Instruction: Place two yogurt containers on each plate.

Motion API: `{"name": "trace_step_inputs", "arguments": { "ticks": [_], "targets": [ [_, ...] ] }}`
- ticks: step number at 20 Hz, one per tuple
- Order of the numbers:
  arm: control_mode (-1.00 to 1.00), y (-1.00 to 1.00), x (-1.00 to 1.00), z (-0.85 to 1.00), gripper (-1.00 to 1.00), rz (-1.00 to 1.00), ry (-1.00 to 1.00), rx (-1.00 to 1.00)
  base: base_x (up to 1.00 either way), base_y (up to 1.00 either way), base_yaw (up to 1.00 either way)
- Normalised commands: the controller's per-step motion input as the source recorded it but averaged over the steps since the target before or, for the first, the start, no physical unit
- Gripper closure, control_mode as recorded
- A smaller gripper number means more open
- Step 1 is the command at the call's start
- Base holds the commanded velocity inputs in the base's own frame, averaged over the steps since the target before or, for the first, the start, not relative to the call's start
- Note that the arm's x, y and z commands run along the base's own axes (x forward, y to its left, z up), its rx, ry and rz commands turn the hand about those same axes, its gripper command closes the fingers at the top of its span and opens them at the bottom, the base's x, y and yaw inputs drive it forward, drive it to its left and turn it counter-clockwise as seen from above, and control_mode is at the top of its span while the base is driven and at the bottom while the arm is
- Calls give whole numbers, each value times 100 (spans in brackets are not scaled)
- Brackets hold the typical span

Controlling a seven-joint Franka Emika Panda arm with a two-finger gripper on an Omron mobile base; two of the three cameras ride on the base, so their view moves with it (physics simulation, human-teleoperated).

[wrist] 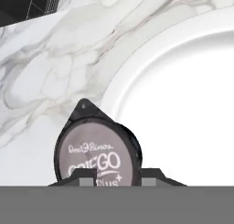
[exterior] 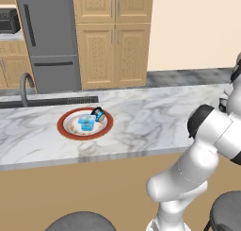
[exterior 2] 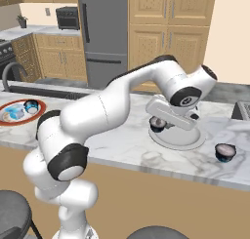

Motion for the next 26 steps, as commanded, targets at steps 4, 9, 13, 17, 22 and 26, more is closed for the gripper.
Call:
{"name": "trace_step_inputs", "arguments": {
  "ticks": [4, 9, 13, 17, 22, 26],
  "targets": [
    [-100, -5, 0, 6, 100, 0, 0, 0, 0, 0, 0],
    [-100, 11, -1, 0, -100, 0, 0, -2, 0, 0, 0],
    [-100, 5, 0, -1, -100, 0, 0, 0, 0, 0, 0],
    [-100, 0, 0, 0, -100, 0, 0, 0, 0, 0, 0],
    [-100, 0, 0, 20, -100, 0, 0, 0, 0, 0, 0],
    [-100, 0, -1, 90, -100, 0, 1, 0, 0, 0, 0]
  ]
}}
